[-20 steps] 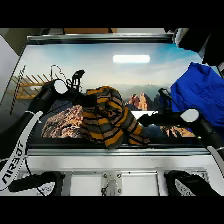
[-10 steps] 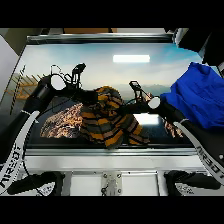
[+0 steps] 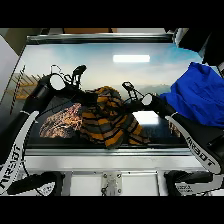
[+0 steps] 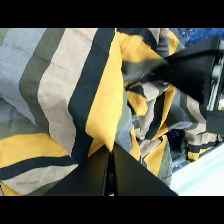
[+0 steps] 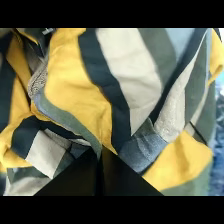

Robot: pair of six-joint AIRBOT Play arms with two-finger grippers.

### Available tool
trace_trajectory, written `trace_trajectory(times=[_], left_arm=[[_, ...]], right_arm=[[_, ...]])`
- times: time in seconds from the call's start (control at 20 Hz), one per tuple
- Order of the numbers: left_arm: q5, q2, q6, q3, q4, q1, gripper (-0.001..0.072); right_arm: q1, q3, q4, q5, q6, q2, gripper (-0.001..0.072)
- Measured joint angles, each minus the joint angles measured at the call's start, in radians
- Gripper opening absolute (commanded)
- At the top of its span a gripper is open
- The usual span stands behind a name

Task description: Fold the clothes and pants, and hang the long-sleeved shirts on hangers.

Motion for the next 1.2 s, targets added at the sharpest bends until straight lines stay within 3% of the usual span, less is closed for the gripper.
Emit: trace_trajectory(times=[0.15,0.4,0.75,1.0,1.2], left_arm=[[-0.042,0.045,0.0,0.061,0.0,0.022,0.0013],[-0.128,0.201,-0.003,0.325,-0.081,0.057,0.0013],[-0.033,0.434,0.0,0.628,-0.17,-0.038,0.0013],[0.031,0.502,0.0,0.731,-0.181,-0.08,0.0013],[-0.01,0.494,-0.016,0.752,-0.138,-0.087,0.0013]], right_arm=[[-0.015,0.048,-0.105,0.035,0.001,0.091,0.0007],[-0.064,0.254,-0.206,0.127,0.037,0.402,0.0006],[-0.07,0.433,-0.168,0.125,0.14,0.821,0.0006],[-0.07,0.451,-0.156,0.069,0.22,0.966,0.0006],[-0.072,0.455,-0.171,0.058,0.346,0.975,0.0006]])
